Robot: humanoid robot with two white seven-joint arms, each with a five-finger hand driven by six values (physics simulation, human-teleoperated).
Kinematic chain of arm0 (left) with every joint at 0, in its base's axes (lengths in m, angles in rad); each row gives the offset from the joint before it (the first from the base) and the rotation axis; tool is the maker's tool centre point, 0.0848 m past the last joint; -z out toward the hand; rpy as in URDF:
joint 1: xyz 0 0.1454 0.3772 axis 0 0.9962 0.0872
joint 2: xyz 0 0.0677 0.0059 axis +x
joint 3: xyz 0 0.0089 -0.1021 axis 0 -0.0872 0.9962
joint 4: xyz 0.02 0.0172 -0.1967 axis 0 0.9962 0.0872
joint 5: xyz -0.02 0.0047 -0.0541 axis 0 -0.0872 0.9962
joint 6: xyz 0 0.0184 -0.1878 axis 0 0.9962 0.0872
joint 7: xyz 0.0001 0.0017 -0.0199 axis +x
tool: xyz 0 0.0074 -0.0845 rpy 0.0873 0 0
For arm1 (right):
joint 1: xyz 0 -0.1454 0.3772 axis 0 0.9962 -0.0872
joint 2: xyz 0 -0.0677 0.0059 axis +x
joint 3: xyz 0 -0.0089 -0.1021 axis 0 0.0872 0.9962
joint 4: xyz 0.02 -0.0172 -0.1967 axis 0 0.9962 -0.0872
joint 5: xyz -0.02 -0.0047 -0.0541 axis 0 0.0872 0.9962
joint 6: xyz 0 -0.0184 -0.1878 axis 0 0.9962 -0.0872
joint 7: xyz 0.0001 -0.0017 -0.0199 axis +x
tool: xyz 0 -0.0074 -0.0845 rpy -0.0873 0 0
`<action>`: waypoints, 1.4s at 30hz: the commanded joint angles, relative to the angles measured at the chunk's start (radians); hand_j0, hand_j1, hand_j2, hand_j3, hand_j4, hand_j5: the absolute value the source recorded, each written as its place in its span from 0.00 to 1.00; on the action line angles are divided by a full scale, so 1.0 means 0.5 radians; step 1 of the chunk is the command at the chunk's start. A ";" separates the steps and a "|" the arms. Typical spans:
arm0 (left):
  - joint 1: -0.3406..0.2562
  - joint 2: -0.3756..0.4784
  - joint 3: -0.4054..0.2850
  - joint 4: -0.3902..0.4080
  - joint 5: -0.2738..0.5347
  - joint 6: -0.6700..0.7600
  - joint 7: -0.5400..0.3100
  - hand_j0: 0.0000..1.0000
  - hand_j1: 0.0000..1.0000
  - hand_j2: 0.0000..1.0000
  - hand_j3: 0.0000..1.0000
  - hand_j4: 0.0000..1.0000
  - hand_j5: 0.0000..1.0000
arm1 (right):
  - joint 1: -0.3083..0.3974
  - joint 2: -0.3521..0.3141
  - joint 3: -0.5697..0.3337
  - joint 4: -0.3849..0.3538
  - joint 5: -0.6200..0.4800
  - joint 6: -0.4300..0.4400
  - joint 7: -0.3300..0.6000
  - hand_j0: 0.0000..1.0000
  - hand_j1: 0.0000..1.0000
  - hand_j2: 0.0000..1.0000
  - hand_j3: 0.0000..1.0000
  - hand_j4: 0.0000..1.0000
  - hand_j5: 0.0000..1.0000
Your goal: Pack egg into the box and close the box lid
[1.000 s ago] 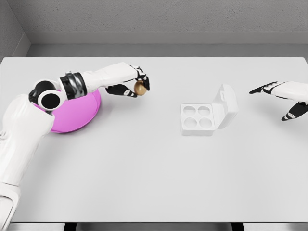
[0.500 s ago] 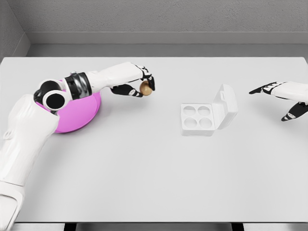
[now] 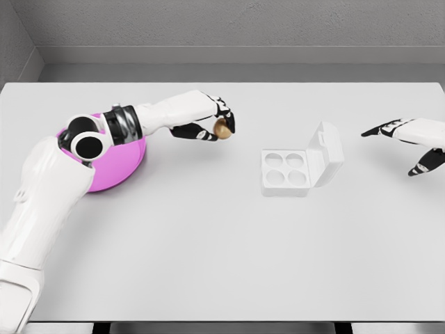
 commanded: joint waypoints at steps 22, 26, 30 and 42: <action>0.000 -0.120 -0.029 -0.015 0.013 0.006 0.002 0.49 0.49 0.49 0.49 0.49 0.49 | -0.006 0.009 0.013 -0.001 -0.015 0.005 -0.001 1.00 1.00 1.00 1.00 1.00 1.00; 0.000 -0.136 -0.032 -0.015 0.010 0.006 0.002 0.48 0.48 0.48 0.48 0.48 0.48 | -0.021 0.015 0.019 0.005 -0.015 0.005 -0.001 1.00 1.00 1.00 1.00 1.00 1.00; -0.006 -0.157 -0.066 -0.018 0.013 0.006 0.002 0.48 0.48 0.48 0.48 0.48 0.48 | -0.018 0.012 0.022 0.002 -0.015 0.005 -0.001 1.00 1.00 1.00 1.00 1.00 1.00; -0.009 -0.298 -0.069 -0.015 -0.027 0.006 0.002 0.47 0.47 0.47 0.47 0.47 0.47 | -0.018 0.009 0.016 0.005 -0.015 0.005 -0.001 1.00 1.00 1.00 1.00 1.00 1.00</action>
